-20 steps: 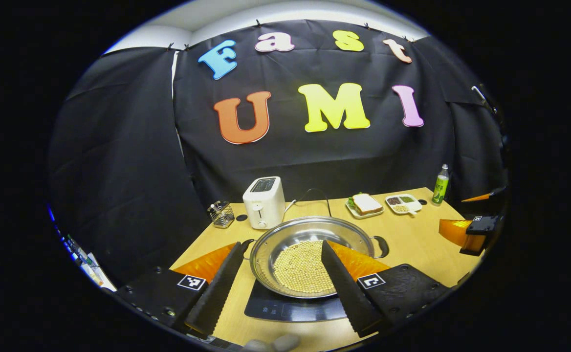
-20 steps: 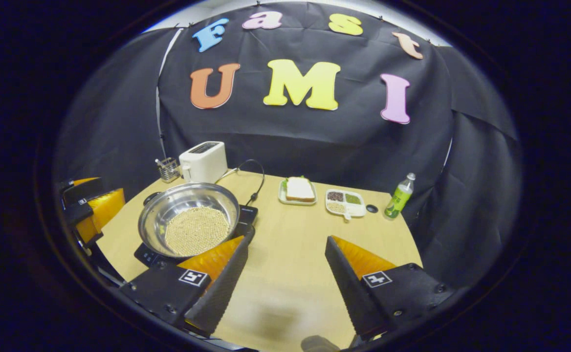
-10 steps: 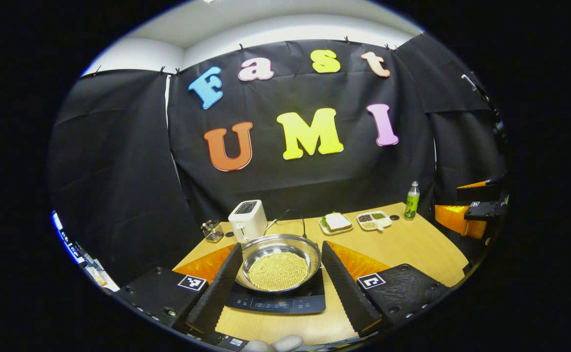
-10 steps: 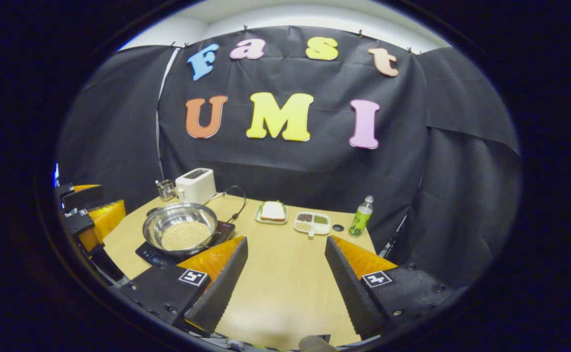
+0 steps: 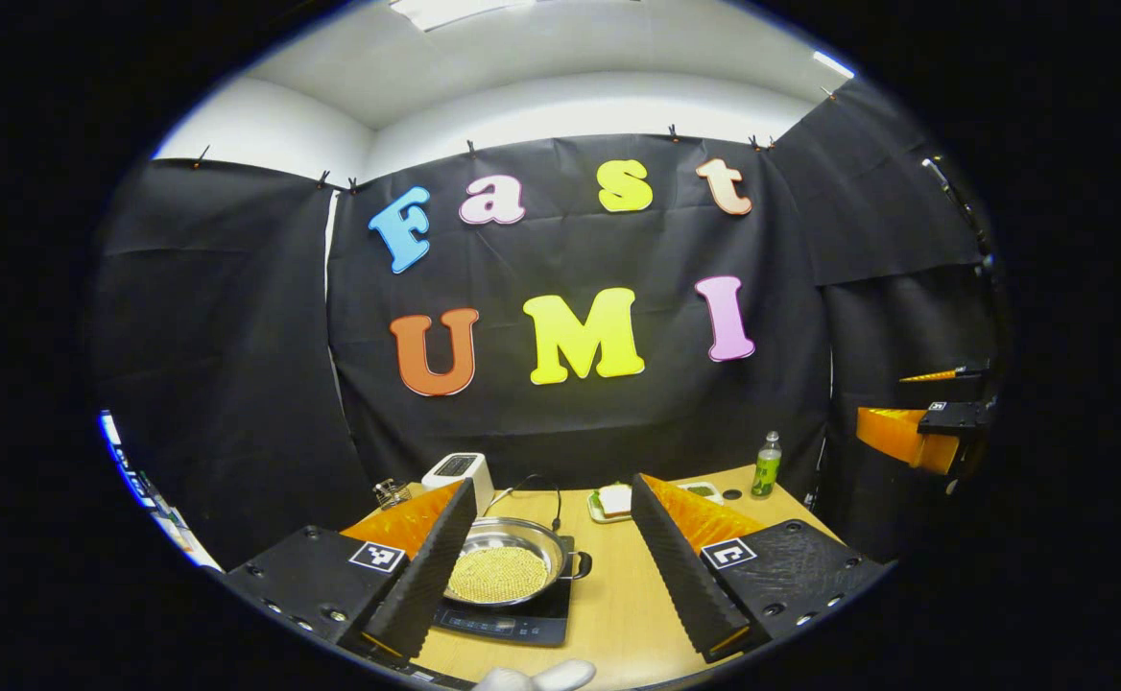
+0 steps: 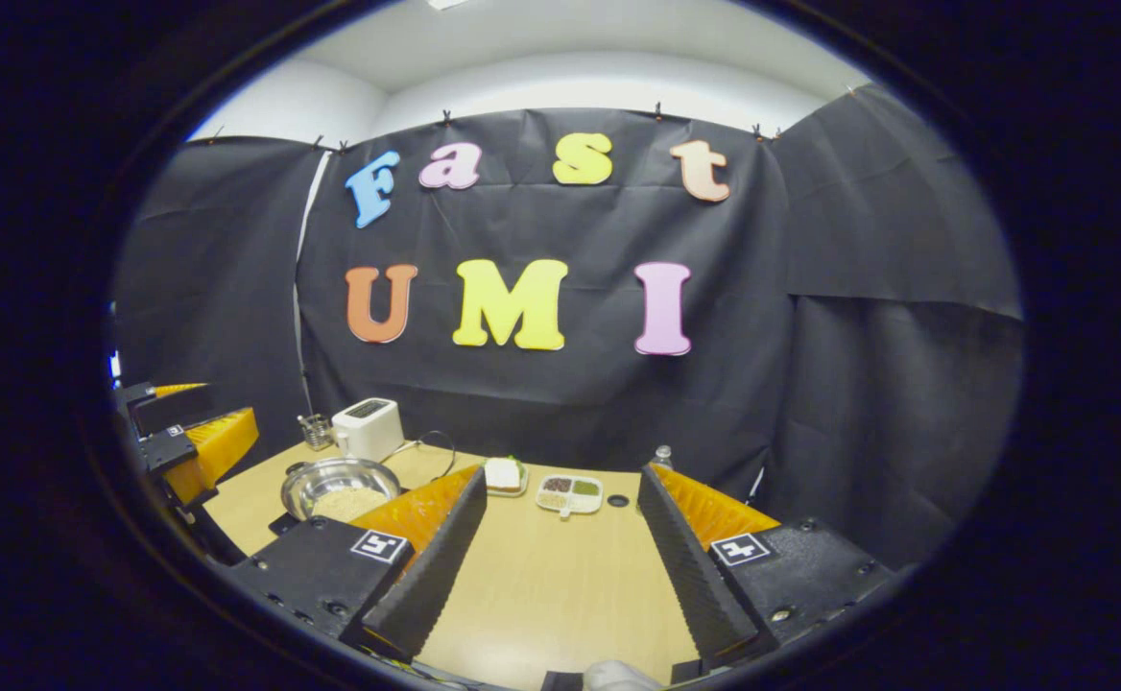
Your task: First push the handle of the pot to place it horizontally, then grasp the pot with both hands and set it on the induction cooktop.
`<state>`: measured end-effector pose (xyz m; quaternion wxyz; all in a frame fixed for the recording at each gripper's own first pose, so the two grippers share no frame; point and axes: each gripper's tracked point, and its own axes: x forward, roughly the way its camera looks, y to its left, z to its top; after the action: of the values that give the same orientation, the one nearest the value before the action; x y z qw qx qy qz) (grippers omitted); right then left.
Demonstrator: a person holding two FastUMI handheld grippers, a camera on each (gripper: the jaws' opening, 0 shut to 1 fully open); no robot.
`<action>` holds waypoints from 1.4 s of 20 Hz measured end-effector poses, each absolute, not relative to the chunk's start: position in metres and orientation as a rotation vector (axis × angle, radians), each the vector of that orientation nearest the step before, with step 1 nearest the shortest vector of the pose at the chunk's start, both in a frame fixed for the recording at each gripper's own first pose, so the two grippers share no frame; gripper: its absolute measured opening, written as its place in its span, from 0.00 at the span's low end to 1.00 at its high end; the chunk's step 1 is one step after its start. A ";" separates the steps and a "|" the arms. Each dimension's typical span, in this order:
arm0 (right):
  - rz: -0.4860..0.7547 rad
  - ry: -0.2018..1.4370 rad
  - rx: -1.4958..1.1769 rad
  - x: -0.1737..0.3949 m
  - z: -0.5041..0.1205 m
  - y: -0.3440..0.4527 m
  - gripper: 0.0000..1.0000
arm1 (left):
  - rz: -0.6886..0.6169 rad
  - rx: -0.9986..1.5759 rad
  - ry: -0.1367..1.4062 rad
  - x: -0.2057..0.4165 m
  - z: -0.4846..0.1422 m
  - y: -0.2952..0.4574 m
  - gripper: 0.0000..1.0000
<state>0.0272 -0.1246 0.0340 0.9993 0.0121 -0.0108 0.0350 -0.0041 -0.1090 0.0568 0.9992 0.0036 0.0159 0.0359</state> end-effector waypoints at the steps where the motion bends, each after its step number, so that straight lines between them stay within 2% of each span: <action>1: 0.056 -0.038 0.033 0.025 0.038 -0.134 1.00 | 0.069 0.002 0.021 -0.005 0.062 -0.113 0.96; 14: -0.010 -0.129 0.092 0.017 0.063 -0.187 1.00 | 0.038 -0.030 -0.039 0.016 0.097 -0.137 0.96; 28: -0.009 -0.113 0.115 0.024 0.066 -0.202 1.00 | 0.046 -0.036 -0.041 0.017 0.104 -0.143 0.96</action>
<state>0.0238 -0.2017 0.0660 0.9967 0.0573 -0.0567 -0.0046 0.0173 -0.1434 0.1042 0.9994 -0.0180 -0.0206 0.0228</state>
